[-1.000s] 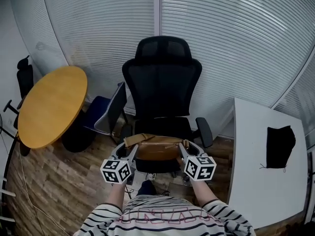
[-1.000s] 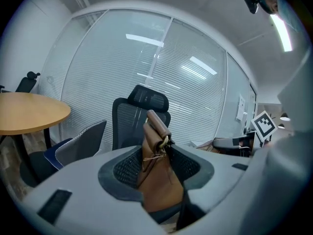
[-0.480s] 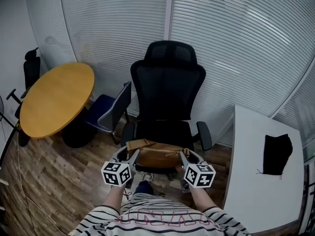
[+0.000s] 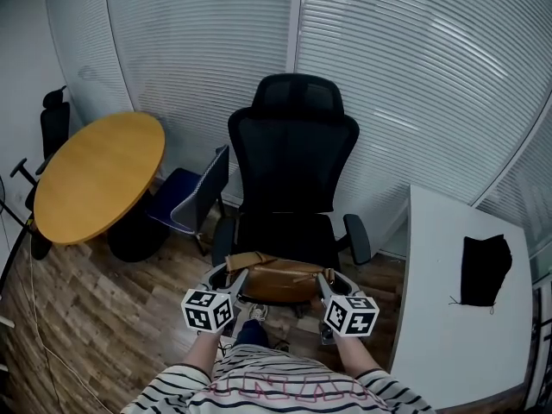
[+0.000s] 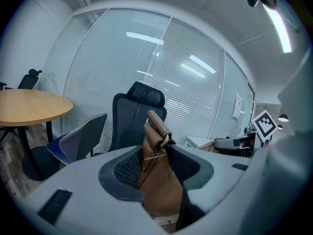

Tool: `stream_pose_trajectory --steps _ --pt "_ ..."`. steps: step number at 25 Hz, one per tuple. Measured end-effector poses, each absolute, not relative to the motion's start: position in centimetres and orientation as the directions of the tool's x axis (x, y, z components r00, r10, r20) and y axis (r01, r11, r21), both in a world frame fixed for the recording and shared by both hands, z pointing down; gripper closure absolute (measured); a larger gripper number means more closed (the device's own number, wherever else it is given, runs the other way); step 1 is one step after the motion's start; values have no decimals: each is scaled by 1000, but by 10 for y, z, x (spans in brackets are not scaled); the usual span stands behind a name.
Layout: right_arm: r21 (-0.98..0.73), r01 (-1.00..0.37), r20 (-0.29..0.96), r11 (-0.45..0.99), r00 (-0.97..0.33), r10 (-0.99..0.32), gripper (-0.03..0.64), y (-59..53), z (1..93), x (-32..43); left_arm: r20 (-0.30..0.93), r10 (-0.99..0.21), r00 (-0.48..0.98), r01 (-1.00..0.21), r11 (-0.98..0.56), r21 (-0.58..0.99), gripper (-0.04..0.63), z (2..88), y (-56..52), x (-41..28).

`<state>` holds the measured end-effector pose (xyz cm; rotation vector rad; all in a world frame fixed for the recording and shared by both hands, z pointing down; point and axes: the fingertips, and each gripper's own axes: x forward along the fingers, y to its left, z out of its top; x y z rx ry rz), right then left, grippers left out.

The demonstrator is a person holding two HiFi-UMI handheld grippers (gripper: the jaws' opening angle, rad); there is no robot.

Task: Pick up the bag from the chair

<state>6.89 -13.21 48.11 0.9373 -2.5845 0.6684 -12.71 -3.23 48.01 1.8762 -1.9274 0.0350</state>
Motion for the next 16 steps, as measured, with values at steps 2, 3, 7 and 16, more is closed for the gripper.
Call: stream_pose_trajectory --steps 2,3,7,16 --pt "-320 -667 436 673 -734 -520 491 -132 483 71 333 -943 29 -956 71 285 400 481 -33 -126" --pt "-320 -668 437 672 -733 -521 491 -132 484 71 333 -942 30 -956 70 284 402 482 -33 -126" --pt "-319 -668 438 672 -733 -520 491 -134 485 69 337 -941 32 -957 68 282 402 482 -34 -127" --pt "-317 -661 434 681 -739 -515 491 -144 483 61 335 -942 25 -958 73 276 402 479 -43 -134"
